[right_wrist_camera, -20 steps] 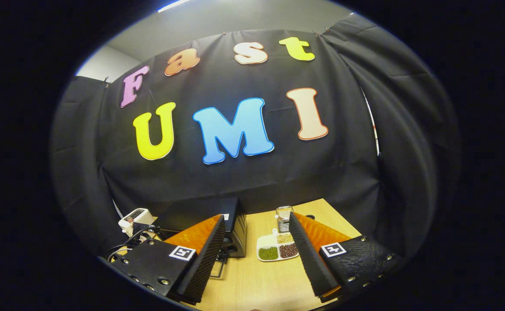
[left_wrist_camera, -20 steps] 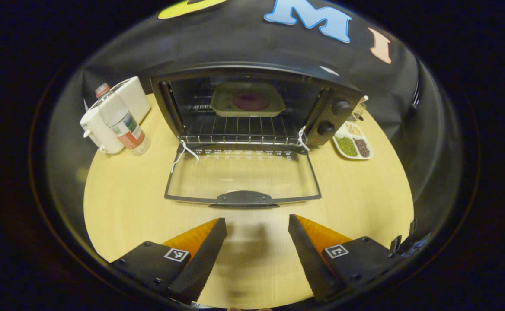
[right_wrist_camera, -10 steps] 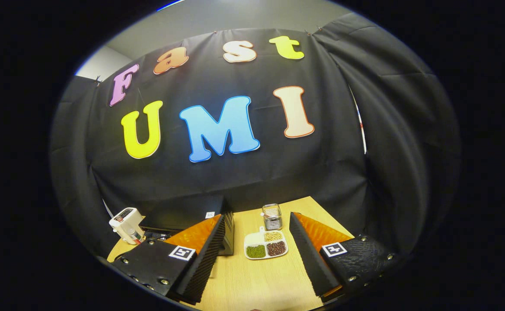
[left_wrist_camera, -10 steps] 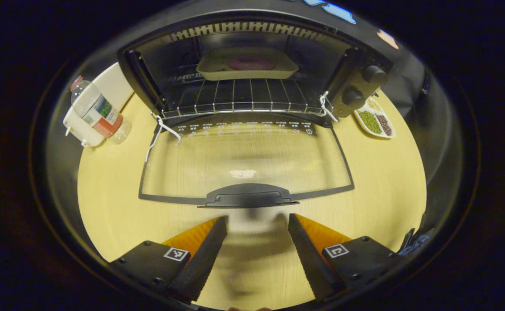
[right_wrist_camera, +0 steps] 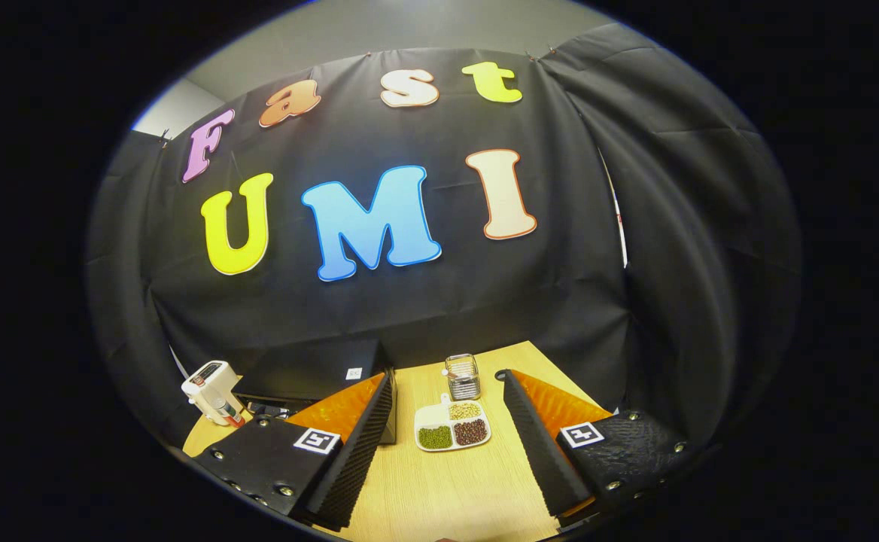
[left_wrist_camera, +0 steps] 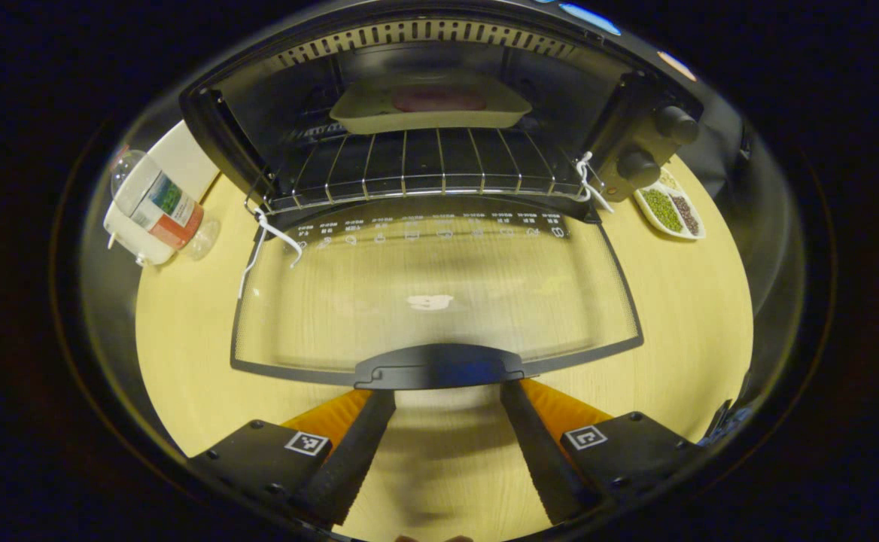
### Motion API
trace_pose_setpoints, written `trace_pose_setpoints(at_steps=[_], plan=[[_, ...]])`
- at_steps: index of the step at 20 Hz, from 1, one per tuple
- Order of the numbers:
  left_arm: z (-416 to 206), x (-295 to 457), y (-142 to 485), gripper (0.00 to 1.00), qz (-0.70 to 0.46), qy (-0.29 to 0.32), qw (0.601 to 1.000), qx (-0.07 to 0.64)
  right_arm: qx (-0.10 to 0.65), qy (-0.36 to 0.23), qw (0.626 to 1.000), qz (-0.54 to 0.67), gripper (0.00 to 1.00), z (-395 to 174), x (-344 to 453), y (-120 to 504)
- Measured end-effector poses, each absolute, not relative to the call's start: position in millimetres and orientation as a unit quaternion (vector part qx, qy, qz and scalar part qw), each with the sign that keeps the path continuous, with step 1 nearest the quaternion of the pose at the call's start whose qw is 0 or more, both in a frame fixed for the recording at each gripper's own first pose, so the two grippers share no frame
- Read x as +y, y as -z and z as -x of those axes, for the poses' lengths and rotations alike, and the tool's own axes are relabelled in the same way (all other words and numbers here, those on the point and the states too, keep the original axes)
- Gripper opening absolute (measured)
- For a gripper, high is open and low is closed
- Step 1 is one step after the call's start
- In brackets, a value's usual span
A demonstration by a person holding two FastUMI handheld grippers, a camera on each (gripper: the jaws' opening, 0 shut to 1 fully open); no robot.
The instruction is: Open the electric oven with the left hand, put the food in, and close the electric oven.
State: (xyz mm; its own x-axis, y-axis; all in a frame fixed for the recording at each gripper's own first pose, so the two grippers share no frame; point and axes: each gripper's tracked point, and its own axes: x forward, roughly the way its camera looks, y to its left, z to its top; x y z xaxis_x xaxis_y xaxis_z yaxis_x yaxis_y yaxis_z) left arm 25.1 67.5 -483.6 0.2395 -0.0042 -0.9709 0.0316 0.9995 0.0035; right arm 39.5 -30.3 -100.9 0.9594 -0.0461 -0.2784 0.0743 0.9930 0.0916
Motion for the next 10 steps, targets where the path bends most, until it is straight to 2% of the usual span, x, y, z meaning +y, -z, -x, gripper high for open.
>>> trace_pose_setpoints(at_steps=[3, 6, 7, 9, 10], plan=[[-24, 67, 478, 1.0, -0.004, 0.013, 0.79, 0.613, 0.14, 0.026, 0.989, -0.049, 0.91, -39, -26, 99], [-24, 67, 465, 0.98, -0.007, 0.017, 0.8, 0.6, 0.137, 0.019, 0.989, -0.047, 0.92, -39, -20, 96], [-23, 67, 459, 1.0, -0.006, 0.018, 0.804, 0.594, 0.137, 0.016, 0.989, -0.048, 0.92, -39, -18, 95], [-22, 66, 448, 0.92, -0.003, 0.021, 0.812, 0.583, 0.135, 0.011, 0.989, -0.05, 0.91, -39, -13, 94], [-22, 66, 443, 1.0, -0.001, 0.023, 0.815, 0.578, 0.134, 0.008, 0.99, -0.051, 0.91, -41, -9, 95]])
